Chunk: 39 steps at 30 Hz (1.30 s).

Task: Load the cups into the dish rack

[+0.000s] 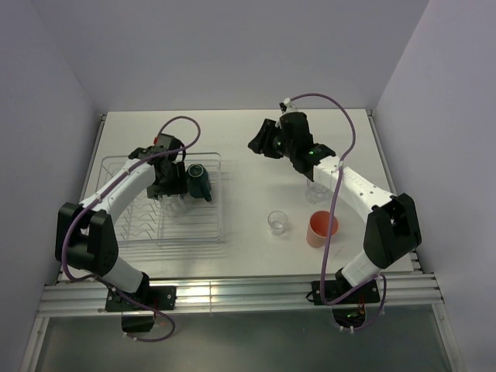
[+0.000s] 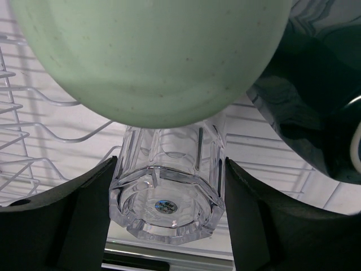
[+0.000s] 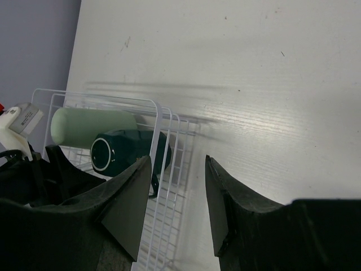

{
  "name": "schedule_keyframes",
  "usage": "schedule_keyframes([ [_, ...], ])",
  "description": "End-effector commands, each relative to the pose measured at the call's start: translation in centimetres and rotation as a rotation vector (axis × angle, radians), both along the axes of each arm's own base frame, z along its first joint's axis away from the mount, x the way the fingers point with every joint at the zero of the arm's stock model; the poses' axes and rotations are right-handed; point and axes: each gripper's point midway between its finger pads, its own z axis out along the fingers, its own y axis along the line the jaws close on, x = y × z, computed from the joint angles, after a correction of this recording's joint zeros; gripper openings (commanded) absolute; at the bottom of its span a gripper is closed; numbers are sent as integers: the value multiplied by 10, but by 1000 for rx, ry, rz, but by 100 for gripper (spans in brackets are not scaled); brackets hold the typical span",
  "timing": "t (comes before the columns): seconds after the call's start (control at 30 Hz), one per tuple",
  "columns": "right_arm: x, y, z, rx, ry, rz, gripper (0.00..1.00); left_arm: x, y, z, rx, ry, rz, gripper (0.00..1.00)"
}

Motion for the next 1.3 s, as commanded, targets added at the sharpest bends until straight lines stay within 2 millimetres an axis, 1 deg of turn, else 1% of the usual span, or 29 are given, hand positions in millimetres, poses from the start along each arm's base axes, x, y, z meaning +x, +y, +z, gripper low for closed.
schedule_keyframes([
  [0.0,12,2,20,17,-56,-1,50,10,1,4,14,-47,17,26],
  [0.03,12,2,21,18,-58,-1,50,10,2,4,18,-47,19,27],
  [0.07,11,2,21,19,-57,2,50,10,3,4,21,-50,21,33],
  [0.13,11,2,19,18,-52,3,50,11,4,4,28,-54,26,38],
  [0.17,11,3,19,20,-52,2,50,11,4,5,30,-58,28,43],
  [0.23,11,3,20,22,-54,3,50,11,6,5,36,-60,31,49],
  [0.27,11,3,20,22,-53,5,50,10,6,4,38,-59,33,55],
  [0.4,10,4,20,26,-51,6,50,9,8,4,42,-65,38,68],
  [0.57,10,5,19,28,-48,10,50,9,11,5,53,-72,44,73],
  [0.83,10,6,20,31,-48,12,50,13,10,13,46,-103,44,77],
  [0.87,10,5,20,32,-49,12,50,12,10,13,47,-104,44,80],
  [0.9,10,5,20,32,-49,12,50,12,10,13,47,-104,46,86],
  [1.07,9,5,21,33,-50,12,50,13,11,17,46,-121,55,88],
  [1.13,9,6,21,34,-50,12,50,13,11,21,43,-131,58,99],
  [1.27,9,6,23,34,-53,12,50,15,11,32,34,-162,66,99],
])
